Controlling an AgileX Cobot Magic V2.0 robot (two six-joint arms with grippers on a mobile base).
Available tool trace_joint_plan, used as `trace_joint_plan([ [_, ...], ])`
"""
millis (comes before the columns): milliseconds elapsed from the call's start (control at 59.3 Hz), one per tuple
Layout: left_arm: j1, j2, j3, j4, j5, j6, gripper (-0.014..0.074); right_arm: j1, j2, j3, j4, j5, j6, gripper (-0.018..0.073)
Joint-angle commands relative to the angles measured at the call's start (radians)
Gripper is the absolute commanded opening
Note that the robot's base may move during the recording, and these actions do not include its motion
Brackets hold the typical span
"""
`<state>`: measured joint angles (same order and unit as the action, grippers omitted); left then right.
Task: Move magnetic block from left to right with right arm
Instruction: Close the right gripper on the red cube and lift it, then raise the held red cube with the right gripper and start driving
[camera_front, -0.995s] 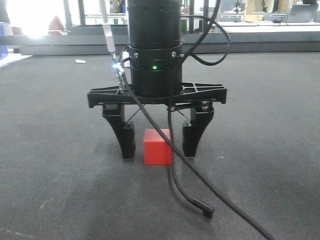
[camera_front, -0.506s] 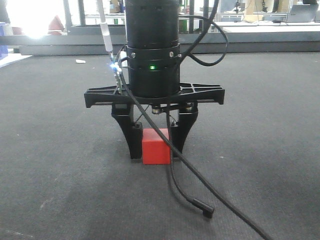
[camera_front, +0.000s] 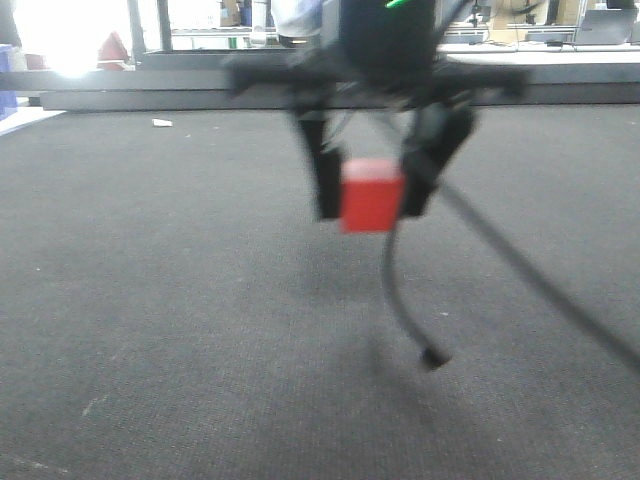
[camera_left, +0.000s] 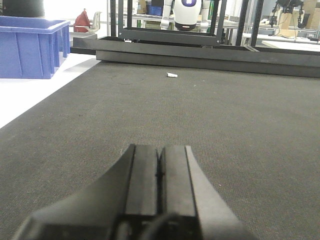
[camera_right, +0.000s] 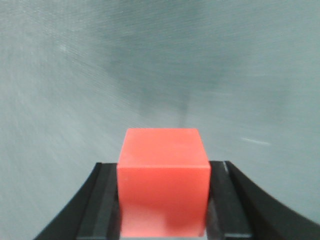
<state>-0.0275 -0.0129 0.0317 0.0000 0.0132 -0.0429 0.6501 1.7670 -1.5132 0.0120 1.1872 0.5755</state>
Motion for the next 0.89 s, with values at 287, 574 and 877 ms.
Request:
trace_joint_plan([
  [287,-0.005,-0.009,0.009,0.0,-0.088,-0.004,-0.0116,-0.369,-0.408,0.416,0.113,-0.298,-0.278,0.033],
  [574,-0.005,-0.009,0.009,0.0,-0.088,-0.004,-0.0116,-0.625,-0.65,0.666,0.126,-0.553,-0.551,0.033],
  [877,-0.005,-0.009,0.009,0.0,-0.088,-0.004,-0.0116,-0.677,-0.889,0.882,0.068,-0.985,-0.565,0.033],
])
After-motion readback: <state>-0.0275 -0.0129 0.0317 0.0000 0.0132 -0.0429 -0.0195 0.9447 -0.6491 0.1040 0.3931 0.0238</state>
